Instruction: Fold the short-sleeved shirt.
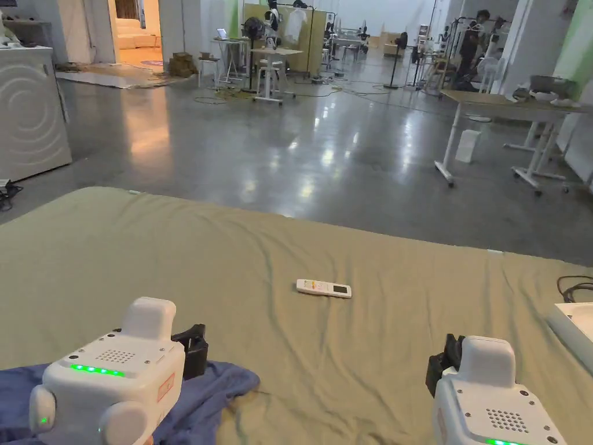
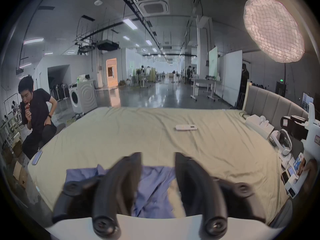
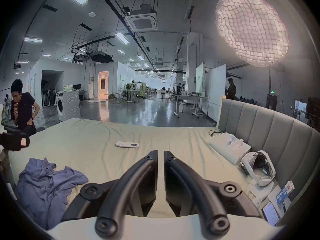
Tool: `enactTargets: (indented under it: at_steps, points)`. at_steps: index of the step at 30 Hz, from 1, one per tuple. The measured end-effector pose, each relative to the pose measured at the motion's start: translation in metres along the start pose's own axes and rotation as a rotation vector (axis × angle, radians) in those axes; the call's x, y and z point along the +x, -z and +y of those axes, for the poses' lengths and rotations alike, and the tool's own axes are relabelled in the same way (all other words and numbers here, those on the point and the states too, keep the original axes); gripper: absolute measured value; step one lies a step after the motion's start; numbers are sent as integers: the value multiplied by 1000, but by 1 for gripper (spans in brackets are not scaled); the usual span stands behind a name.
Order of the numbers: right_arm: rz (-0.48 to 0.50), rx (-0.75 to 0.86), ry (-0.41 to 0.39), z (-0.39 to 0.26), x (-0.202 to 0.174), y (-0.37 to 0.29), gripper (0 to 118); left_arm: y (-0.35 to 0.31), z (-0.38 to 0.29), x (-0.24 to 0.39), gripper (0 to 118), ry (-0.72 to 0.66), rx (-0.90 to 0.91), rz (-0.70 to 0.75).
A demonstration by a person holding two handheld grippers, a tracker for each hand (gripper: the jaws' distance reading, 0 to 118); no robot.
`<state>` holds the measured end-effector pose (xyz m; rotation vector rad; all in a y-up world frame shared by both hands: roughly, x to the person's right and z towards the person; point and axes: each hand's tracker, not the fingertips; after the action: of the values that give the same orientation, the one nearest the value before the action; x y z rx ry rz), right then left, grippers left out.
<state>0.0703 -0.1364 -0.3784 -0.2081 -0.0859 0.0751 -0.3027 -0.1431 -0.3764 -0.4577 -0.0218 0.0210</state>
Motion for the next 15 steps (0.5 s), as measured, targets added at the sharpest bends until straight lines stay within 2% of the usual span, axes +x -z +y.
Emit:
enactTargets:
  at_steps: [1, 3, 4, 8, 12, 15]
  points:
    - [12, -16, 3, -2, -2, 1, 15, -2, -5, -10, 58, -2, -36, 11]
    - [37, -39, 8, -5, -7, 4, 19, -3, -11, -28, 59, -8, -70, 26]
    - [43, -49, 7, -8, -9, 6, 26, -3, -15, -39, 59, -6, -107, 41]
    - [78, -86, -1, -17, -18, 11, 39, 5, -39, -86, 59, -102, -244, 56]
    - [96, -118, -9, -22, -26, 11, 39, 21, -69, -125, 59, -226, -399, 39]
    - [98, -152, -18, -30, -29, 17, 39, 35, -87, -141, 59, -258, -481, 10]
